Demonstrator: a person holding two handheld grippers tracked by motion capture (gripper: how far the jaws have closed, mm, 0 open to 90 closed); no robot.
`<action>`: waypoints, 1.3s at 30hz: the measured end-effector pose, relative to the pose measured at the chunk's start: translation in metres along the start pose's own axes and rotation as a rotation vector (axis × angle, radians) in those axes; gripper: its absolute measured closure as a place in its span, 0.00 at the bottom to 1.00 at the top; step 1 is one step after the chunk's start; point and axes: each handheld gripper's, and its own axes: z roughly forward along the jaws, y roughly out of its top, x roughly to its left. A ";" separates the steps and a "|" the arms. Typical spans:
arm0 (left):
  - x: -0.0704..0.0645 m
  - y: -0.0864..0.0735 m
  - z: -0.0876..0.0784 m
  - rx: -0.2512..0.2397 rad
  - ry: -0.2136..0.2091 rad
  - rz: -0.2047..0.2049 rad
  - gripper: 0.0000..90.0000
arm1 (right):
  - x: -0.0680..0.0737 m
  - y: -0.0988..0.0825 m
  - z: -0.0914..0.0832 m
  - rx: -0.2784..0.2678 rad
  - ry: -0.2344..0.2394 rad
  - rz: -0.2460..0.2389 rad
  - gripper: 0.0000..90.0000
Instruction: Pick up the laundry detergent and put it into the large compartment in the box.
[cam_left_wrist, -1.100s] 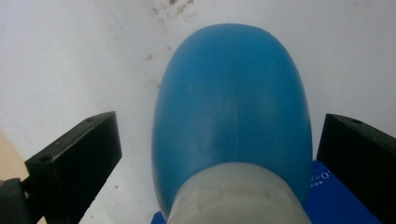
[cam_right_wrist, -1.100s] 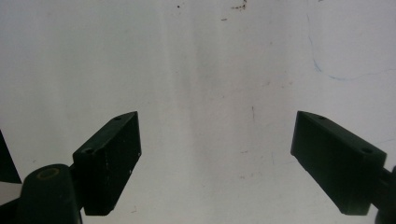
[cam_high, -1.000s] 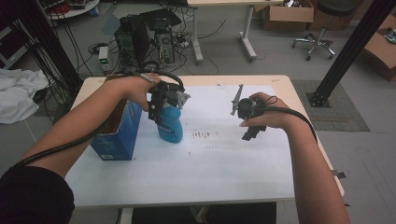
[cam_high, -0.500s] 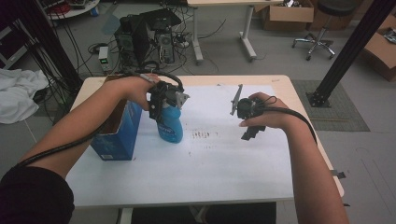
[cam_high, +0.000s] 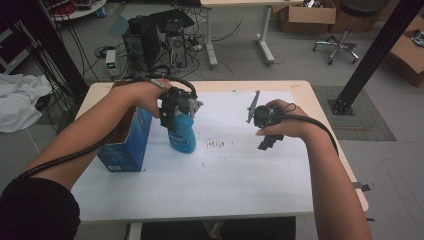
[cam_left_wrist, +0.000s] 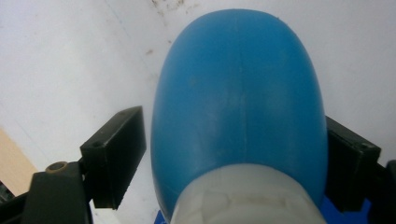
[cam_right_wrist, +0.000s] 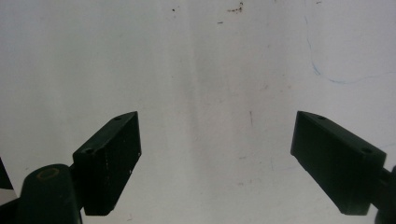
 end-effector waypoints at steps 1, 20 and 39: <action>0.000 0.000 0.000 0.002 0.000 0.001 0.23 | 0.000 0.000 0.000 0.002 -0.001 -0.001 0.18; -0.001 -0.001 0.001 0.006 0.004 -0.001 0.32 | -0.002 0.001 0.002 0.004 0.006 0.009 0.18; -0.002 0.002 0.000 0.012 -0.010 0.009 0.42 | -0.004 0.001 0.007 0.000 0.008 0.016 0.18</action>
